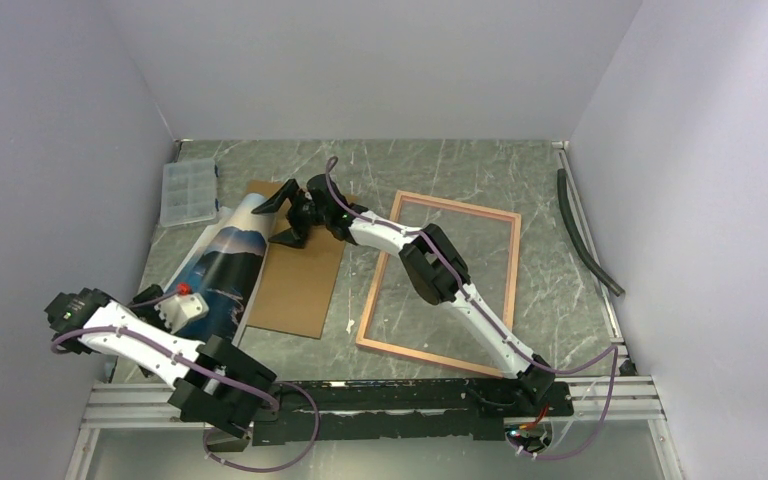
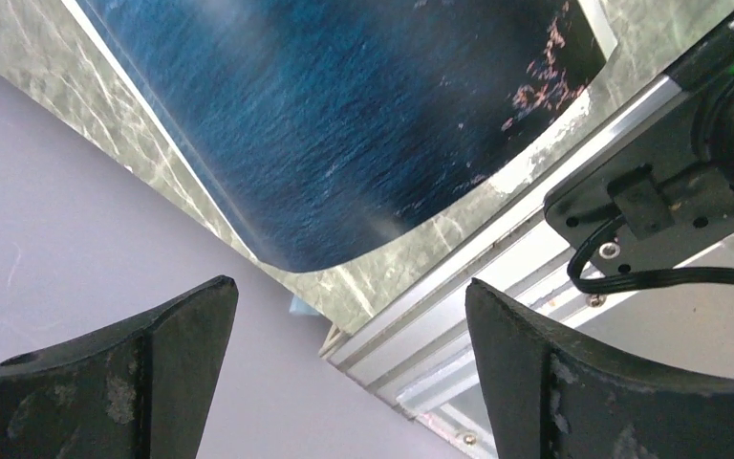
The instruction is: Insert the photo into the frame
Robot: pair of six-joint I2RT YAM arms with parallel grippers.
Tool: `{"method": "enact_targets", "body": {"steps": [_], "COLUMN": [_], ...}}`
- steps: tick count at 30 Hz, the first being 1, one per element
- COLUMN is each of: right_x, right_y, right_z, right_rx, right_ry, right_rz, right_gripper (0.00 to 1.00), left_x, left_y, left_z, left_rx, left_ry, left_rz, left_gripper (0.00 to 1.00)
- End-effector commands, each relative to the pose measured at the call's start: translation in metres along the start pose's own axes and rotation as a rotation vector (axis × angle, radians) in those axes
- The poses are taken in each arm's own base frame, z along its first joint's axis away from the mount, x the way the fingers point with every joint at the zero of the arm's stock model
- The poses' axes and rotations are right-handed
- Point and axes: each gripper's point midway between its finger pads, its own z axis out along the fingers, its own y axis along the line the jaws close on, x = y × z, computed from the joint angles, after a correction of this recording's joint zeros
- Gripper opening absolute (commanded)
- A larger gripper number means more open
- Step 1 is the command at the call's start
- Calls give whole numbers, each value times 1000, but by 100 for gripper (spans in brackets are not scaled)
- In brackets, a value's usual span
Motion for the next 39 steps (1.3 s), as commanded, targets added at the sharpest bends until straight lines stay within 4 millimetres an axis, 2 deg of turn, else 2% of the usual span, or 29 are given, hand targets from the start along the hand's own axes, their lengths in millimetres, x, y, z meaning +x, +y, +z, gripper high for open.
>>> {"method": "enact_targets", "body": {"steps": [1, 6, 15, 18, 24, 32, 35, 39], "right_x": [-18, -23, -27, -28, -29, -30, -31, -30], "right_y": [-5, -10, -9, -9, -8, -4, -3, 6], "right_z": [3, -1, -2, -3, -8, -15, -18, -24], "right_rx": [0, 4, 3, 3, -1, -5, -11, -32], "right_ry": [-42, -57, -65, -69, -75, -82, -82, -81], "right_rz": [46, 58, 67, 67, 71, 67, 65, 63], "right_gripper": [100, 100, 100, 100, 100, 100, 100, 100], "left_x": [1, -11, -23, -30, -51, -65, -73, -83], "left_y": [23, 37, 63, 79, 94, 101, 104, 107], "left_z": [1, 21, 26, 19, -5, -19, -28, -41], "left_rx": [26, -136, -362, -482, -612, -689, -725, -766], "left_ry": [60, 21, -37, -65, -149, -193, -223, -262], "left_rz": [694, 727, 745, 759, 763, 787, 787, 789], "left_gripper": [95, 95, 95, 95, 95, 87, 79, 74]}}
